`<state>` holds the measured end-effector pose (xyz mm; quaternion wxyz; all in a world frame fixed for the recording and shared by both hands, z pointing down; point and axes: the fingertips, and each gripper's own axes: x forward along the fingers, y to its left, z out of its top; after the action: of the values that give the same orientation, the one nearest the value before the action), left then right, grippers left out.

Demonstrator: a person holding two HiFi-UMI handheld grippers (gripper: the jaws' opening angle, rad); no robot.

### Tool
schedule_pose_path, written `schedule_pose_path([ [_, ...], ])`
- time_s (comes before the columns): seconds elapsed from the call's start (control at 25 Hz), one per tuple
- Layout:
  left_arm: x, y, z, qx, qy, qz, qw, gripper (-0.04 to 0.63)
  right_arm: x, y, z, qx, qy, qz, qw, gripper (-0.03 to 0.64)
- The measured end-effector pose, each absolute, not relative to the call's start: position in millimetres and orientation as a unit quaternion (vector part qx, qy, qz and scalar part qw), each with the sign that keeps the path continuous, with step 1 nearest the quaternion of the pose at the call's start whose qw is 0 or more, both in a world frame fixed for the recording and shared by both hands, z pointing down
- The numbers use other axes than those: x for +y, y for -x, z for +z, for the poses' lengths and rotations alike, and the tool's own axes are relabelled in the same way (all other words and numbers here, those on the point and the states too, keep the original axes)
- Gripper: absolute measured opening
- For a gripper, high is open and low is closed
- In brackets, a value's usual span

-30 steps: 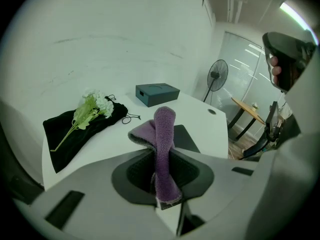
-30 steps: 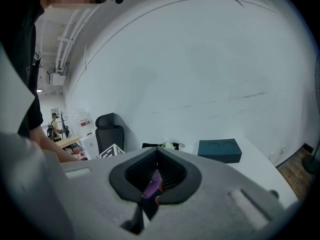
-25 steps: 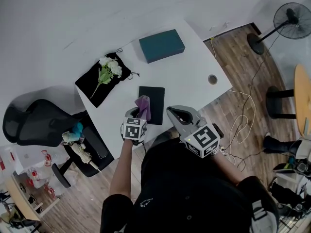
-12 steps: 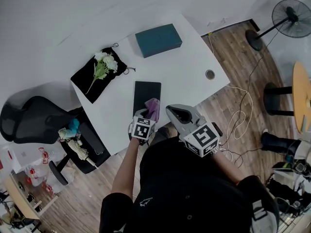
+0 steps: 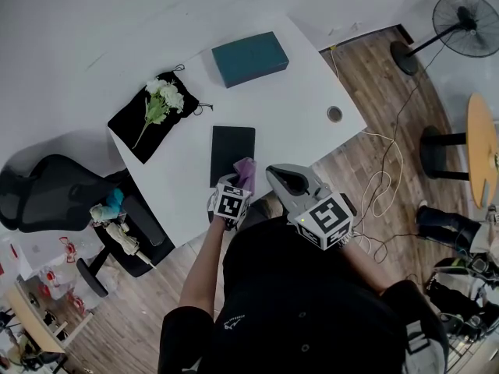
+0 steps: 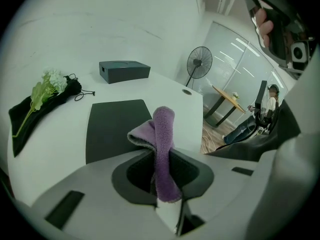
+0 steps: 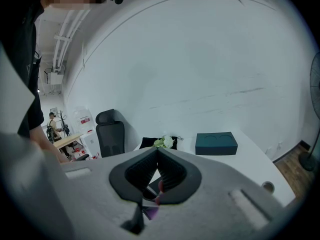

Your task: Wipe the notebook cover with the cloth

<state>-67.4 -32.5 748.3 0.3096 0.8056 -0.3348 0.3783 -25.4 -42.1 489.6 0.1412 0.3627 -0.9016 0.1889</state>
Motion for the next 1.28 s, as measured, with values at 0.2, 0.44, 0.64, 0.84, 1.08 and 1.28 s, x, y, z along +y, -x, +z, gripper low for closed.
schedule_pose_path([
  [0.2, -33, 75, 754, -0.342, -0.799, 0.38, 0.316, 0.072, -43, 30, 491, -0.903, -0.358, 0.188, 0.144, 0.003],
  [0.44, -35, 79, 755, -0.34, -0.8, 0.384, 0.311, 0.072, -44, 35, 491, -0.904, -0.355, 0.188, 0.144, 0.003],
  [0.64, -39, 95, 756, -0.351, -0.793, 0.397, 0.3, 0.072, -44, 38, 490, -0.906, -0.353, 0.185, 0.143, 0.003],
  [0.84, -44, 121, 755, -0.375, -0.78, 0.394, 0.308, 0.072, -45, 40, 490, -0.905, -0.354, 0.187, 0.141, 0.002],
  [1.08, -47, 144, 754, -0.397, -0.769, 0.395, 0.309, 0.072, -43, 45, 490, -0.909, -0.346, 0.185, 0.142, 0.002],
  [1.28, -48, 161, 753, -0.419, -0.756, 0.393, 0.314, 0.072, -39, 47, 489, -0.911, -0.342, 0.182, 0.143, 0.003],
])
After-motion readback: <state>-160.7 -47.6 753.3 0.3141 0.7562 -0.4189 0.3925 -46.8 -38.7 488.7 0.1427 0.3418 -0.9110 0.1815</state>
